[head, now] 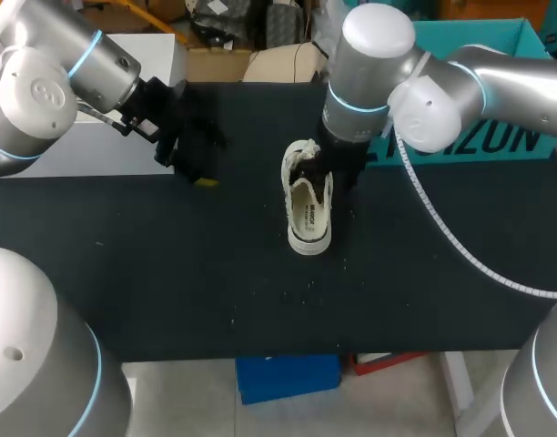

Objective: Take the shoe out of the shoebox, open the shoe tongue, remove and reinsert the insole, then place the shoe into the shoebox

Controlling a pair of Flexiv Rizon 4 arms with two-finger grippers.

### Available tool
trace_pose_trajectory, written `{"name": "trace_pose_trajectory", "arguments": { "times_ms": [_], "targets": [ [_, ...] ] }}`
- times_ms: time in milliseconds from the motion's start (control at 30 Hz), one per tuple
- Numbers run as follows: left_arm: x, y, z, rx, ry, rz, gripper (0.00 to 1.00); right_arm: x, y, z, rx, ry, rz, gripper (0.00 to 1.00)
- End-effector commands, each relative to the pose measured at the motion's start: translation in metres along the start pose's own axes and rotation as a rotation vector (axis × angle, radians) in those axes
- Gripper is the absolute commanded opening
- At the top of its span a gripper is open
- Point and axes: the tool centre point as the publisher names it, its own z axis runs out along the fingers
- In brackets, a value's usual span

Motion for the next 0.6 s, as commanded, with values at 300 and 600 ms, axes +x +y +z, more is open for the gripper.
{"name": "trace_pose_trajectory", "arguments": {
  "times_ms": [300, 600],
  "targets": [
    [0.001, 0.001, 0.001, 0.000, -0.005, 0.002, 1.00, 0.001, 0.000, -0.024, 0.052, -0.011, -0.010, 0.00],
    [0.001, 0.001, 0.001, 0.000, -0.005, 0.002, 1.00, -0.014, -0.002, -0.125, 0.138, 0.150, -0.298, 0.00]
  ]
}}
